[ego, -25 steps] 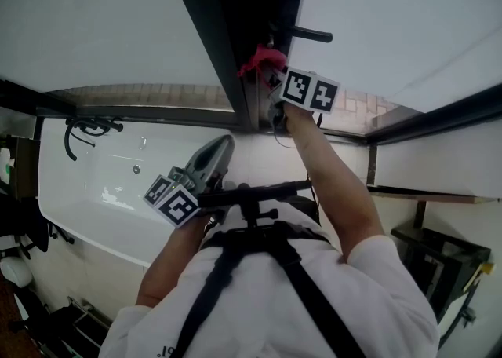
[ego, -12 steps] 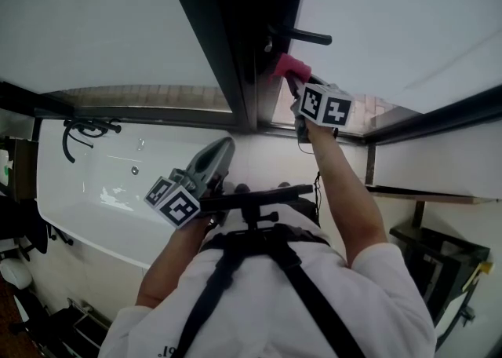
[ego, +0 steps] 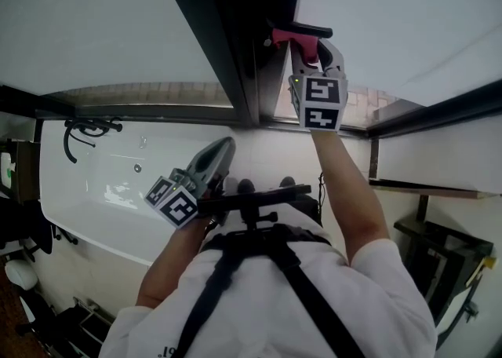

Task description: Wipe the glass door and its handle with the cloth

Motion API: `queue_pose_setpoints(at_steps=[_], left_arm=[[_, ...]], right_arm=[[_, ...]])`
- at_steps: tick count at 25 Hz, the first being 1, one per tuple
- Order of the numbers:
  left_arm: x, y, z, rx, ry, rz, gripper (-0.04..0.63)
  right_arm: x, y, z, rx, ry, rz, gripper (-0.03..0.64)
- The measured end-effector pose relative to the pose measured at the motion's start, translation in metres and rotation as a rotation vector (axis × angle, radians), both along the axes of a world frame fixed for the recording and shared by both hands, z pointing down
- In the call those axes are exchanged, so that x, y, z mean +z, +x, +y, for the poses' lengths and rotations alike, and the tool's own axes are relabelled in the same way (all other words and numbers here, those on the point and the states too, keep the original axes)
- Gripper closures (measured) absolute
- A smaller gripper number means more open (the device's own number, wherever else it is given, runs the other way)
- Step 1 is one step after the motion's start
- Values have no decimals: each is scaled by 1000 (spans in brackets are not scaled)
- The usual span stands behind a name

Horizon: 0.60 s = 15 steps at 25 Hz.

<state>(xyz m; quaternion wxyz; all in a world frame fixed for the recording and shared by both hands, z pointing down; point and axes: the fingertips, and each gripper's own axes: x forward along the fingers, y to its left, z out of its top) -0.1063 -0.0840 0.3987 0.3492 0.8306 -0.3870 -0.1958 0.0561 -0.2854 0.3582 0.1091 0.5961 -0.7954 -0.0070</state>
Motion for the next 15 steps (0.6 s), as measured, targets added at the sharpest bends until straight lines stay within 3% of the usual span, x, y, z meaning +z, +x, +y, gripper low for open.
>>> queue_pose_setpoints(at_steps=[7, 15], left_arm=[[-5, -3, -6, -57, 7, -46, 595], [-1, -8, -5, -62, 0, -48, 595]], right_arm=[[24, -4, -12, 41, 42, 143, 476], [67, -6, -11, 46, -37, 241, 476]])
